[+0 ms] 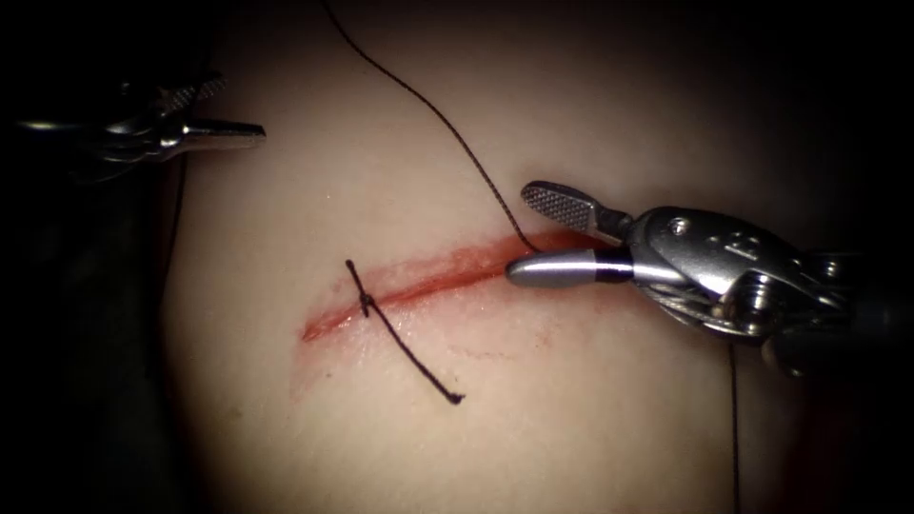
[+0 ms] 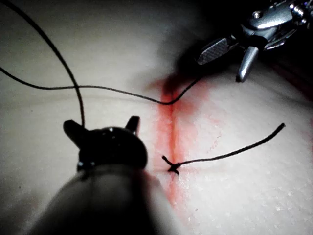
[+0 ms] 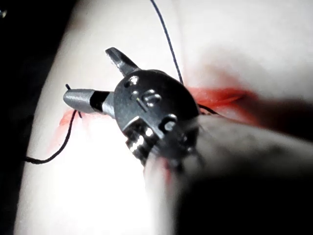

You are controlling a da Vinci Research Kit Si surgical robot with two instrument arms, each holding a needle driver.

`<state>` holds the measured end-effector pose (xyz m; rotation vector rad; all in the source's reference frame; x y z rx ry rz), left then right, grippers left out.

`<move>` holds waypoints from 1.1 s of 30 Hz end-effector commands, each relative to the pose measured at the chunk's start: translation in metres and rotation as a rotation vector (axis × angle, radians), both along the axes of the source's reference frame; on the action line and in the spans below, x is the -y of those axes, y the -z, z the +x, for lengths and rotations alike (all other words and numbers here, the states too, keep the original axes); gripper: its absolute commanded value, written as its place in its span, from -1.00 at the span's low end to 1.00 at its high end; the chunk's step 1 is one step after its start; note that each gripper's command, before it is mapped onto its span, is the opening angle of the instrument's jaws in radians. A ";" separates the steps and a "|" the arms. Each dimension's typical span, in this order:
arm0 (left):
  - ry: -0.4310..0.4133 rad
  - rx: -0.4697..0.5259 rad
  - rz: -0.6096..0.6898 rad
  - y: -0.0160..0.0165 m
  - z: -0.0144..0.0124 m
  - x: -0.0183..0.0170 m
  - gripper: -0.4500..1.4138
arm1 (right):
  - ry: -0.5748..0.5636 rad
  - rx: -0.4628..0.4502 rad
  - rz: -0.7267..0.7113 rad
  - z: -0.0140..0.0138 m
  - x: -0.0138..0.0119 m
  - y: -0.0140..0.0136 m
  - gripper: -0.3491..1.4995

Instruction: Wound Closure

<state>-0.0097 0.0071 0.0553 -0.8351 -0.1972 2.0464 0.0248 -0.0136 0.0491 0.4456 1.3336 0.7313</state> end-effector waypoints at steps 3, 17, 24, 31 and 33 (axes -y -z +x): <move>-0.043 0.003 -0.022 0.0005 -0.0006 0.0000 0.75 | 0.005 -0.004 0.000 0.0005 0.0004 0.0001 0.53; -0.568 -0.224 0.031 0.0063 -0.0007 0.0056 0.80 | 0.003 -0.002 -0.001 0.0008 0.0012 0.0009 0.61; -0.682 -0.543 0.146 0.0070 0.0027 0.0083 0.80 | -0.003 -0.003 0.022 0.0012 0.0018 0.0014 0.66; 0.041 -0.597 0.591 0.0053 0.0068 0.0095 0.41 | -0.012 -0.003 0.044 0.0019 0.0023 0.0018 0.70; 0.075 -0.544 0.521 0.0053 0.0068 0.0079 0.39 | -0.012 -0.002 0.042 0.0021 0.0025 0.0018 0.71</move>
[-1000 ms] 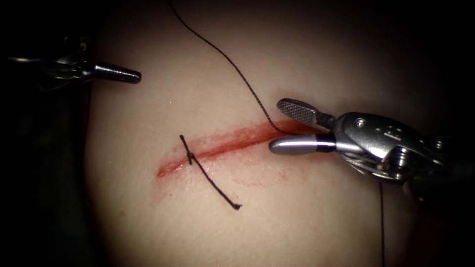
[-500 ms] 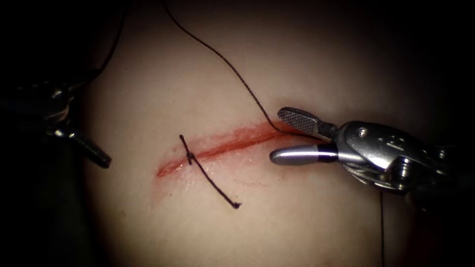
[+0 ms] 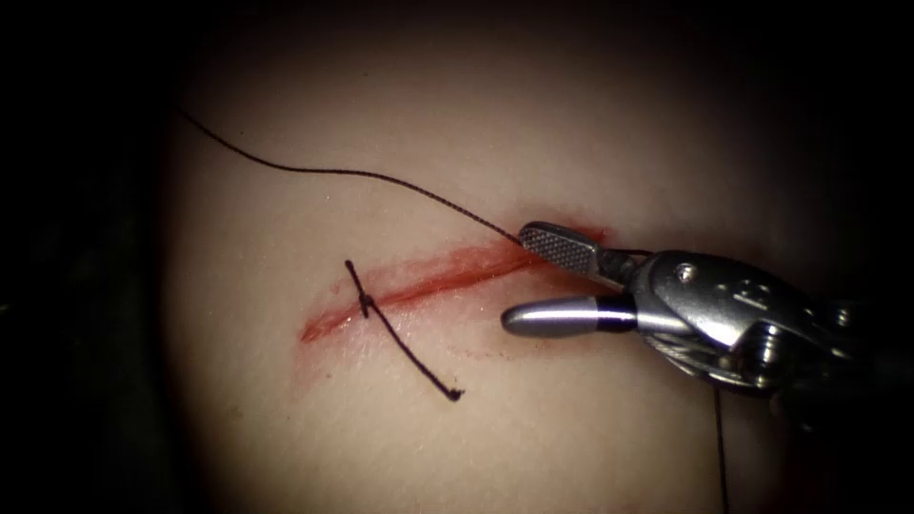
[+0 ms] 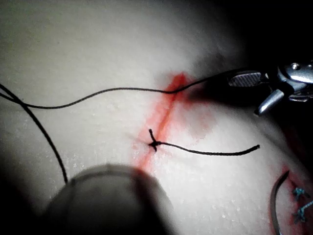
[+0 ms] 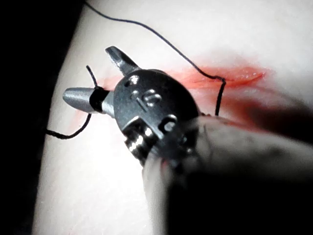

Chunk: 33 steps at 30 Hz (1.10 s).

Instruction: Wound Closure

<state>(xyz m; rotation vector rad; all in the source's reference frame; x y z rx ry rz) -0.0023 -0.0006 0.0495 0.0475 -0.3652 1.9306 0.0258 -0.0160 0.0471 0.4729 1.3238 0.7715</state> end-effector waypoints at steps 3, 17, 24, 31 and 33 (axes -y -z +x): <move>-0.208 -0.005 -0.192 0.0003 -0.0018 -0.0026 0.39 | -0.002 -0.001 0.002 0.0012 0.0004 -0.0003 0.75; -0.728 0.468 -0.967 0.0035 -0.0178 -0.0031 0.15 | -0.010 -0.003 0.018 0.0017 0.0011 -0.0005 0.79; -0.751 0.738 -0.604 0.0000 -0.0205 0.0024 0.17 | -0.012 -0.004 0.025 0.0011 0.0009 -0.0007 0.77; -0.823 0.680 -0.427 -0.0016 -0.0194 0.0009 0.73 | -0.013 -0.009 0.034 0.0009 0.0008 -0.0002 0.75; -0.780 0.625 -0.435 -0.0017 -0.0190 0.0008 0.75 | -0.008 -0.036 0.075 0.0005 0.0011 0.0007 0.57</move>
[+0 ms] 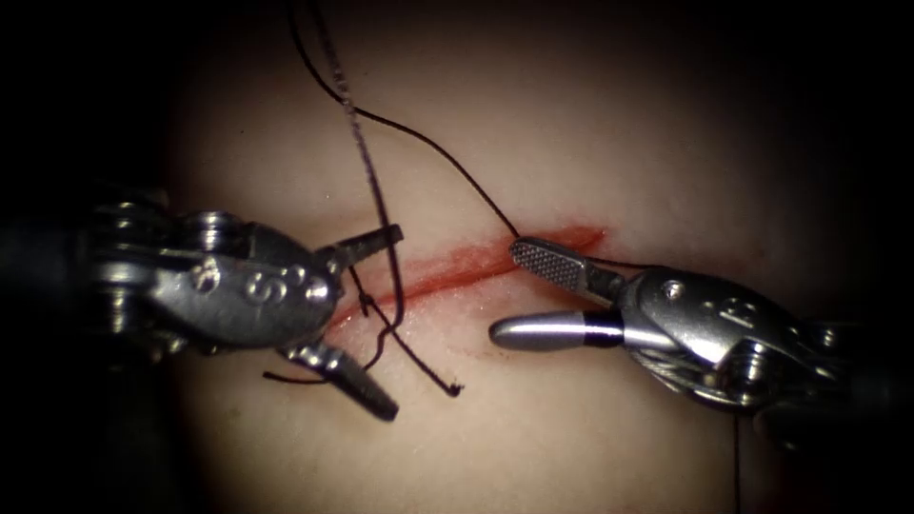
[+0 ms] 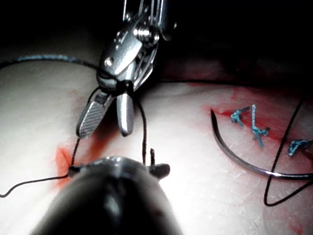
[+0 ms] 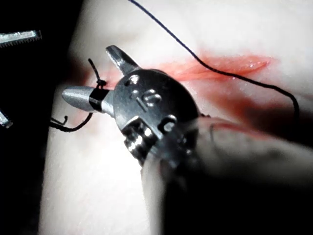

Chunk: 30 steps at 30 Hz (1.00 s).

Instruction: Wound Closure

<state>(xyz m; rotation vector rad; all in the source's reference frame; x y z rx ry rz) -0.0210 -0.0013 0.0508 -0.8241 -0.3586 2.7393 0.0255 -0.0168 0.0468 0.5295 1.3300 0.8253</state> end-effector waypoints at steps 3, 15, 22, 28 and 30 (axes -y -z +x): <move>0.072 -0.058 -0.035 -0.0009 0.0001 0.0001 0.73 | 0.049 -0.045 0.021 0.0008 0.0010 0.0026 0.57; 0.242 -0.117 0.047 -0.0006 0.0038 -0.0007 0.46 | 0.019 -0.231 0.013 0.0046 0.0007 0.0094 0.46; 0.151 -0.058 0.192 0.0016 0.0041 -0.0024 0.33 | 0.017 -0.234 0.021 0.0033 -0.0010 0.0095 0.37; -0.243 0.137 0.064 -0.0023 0.0014 -0.0002 0.86 | 0.020 -0.235 0.022 0.0021 -0.0016 0.0085 0.37; -0.301 0.166 0.064 -0.0035 0.0007 0.0011 0.82 | 0.017 -0.234 0.023 0.0017 -0.0019 0.0083 0.37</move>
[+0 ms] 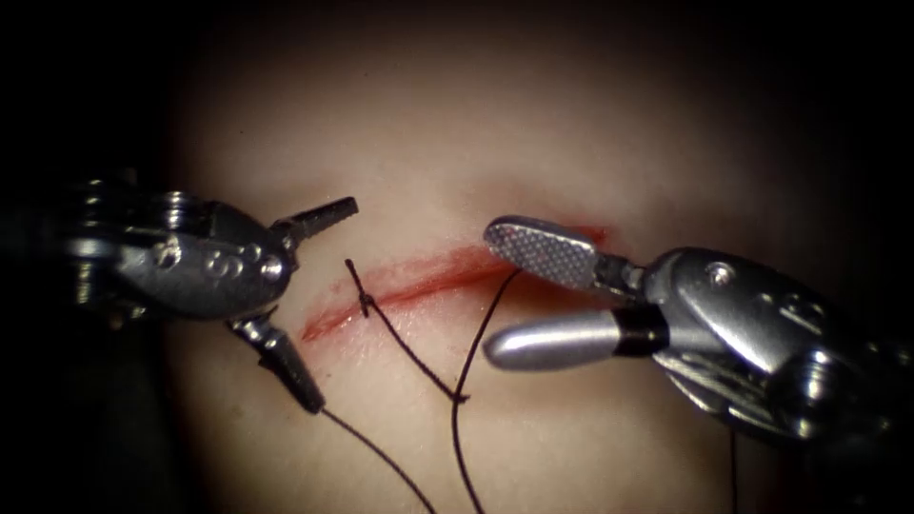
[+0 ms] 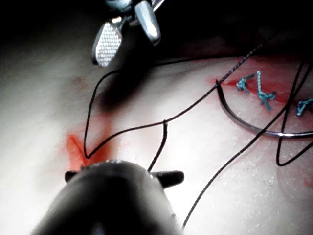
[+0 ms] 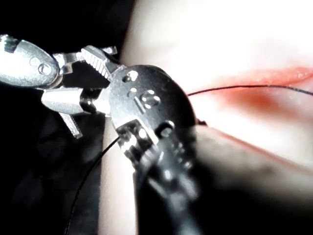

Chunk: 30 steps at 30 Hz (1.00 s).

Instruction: Wound Closure

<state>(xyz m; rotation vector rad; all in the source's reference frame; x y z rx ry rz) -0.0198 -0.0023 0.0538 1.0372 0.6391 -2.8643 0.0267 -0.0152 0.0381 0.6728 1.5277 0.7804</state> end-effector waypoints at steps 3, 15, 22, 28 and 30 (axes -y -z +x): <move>-0.062 0.027 -0.047 -0.0015 -0.0016 0.0009 0.71 | -0.011 0.005 0.002 -0.0002 -0.0007 -0.0008 0.37; -0.114 0.161 -0.202 -0.0023 -0.0049 0.0006 0.15 | -0.018 0.009 0.003 -0.0016 -0.0014 -0.0018 0.39; -0.087 0.148 -0.155 -0.0038 -0.0054 0.0023 0.13 | -0.017 0.008 0.006 -0.0020 -0.0016 -0.0016 0.41; -0.072 0.140 -0.104 -0.0037 -0.0052 0.0027 0.13 | -0.025 0.011 0.015 -0.0024 -0.0022 -0.0011 0.41; -0.061 0.133 -0.088 -0.0037 -0.0053 0.0027 -0.03 | -0.028 0.012 0.016 -0.0026 -0.0023 -0.0011 0.41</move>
